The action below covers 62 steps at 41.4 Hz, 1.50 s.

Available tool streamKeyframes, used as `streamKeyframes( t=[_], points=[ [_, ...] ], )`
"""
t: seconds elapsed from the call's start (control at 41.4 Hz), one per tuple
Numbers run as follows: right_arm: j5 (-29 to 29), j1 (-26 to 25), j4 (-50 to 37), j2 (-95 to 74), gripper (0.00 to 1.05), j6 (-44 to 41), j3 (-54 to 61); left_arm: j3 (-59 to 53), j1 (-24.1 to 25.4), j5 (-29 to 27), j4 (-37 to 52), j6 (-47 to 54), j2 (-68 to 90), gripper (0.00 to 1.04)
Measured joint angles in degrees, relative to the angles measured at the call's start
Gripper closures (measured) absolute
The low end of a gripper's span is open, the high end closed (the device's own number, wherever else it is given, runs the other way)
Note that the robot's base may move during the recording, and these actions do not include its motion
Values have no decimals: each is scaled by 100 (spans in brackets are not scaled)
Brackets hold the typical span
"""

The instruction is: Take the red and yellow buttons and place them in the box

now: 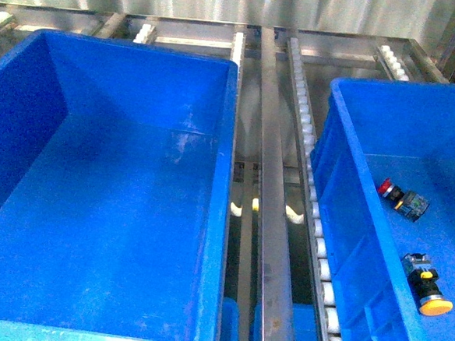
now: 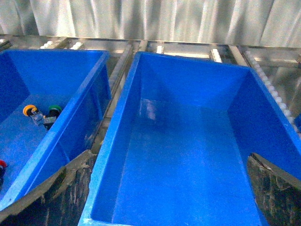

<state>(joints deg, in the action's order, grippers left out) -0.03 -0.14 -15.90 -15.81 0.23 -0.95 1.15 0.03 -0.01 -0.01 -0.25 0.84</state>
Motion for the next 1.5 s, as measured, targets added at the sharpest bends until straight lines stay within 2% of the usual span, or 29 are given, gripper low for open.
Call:
streamKeyframes(
  t=[0.314,0.411,0.701,0.797,0.918,1.087,1.136,1.16,1.498],
  points=[
    [2,2,570,564,102,0,-2,0,0,0,0,0,0,8],
    [0,4,1530,1388,102,-4,-15,0,0,-2,-2,0,0,8],
    [2,4,1574,1556,101,-4,-15,0,0,0,0,0,0,8],
    [2,4,1576,1554,81,-9,-15,0,0,0,0,0,0,8],
    [2,4,1576,1554,49,-9,-15,0,0,0,-2,0,0,8],
    [2,4,1576,1554,21,-7,-15,0,0,0,0,0,0,8],
    [2,4,1576,1554,8,-7,-15,0,0,0,0,0,0,8],
    [2,4,1576,1554,6,-4,-15,0,0,0,0,0,0,8],
    [2,4,1576,1554,7,-7,-15,0,0,0,0,0,0,8]
  ],
)
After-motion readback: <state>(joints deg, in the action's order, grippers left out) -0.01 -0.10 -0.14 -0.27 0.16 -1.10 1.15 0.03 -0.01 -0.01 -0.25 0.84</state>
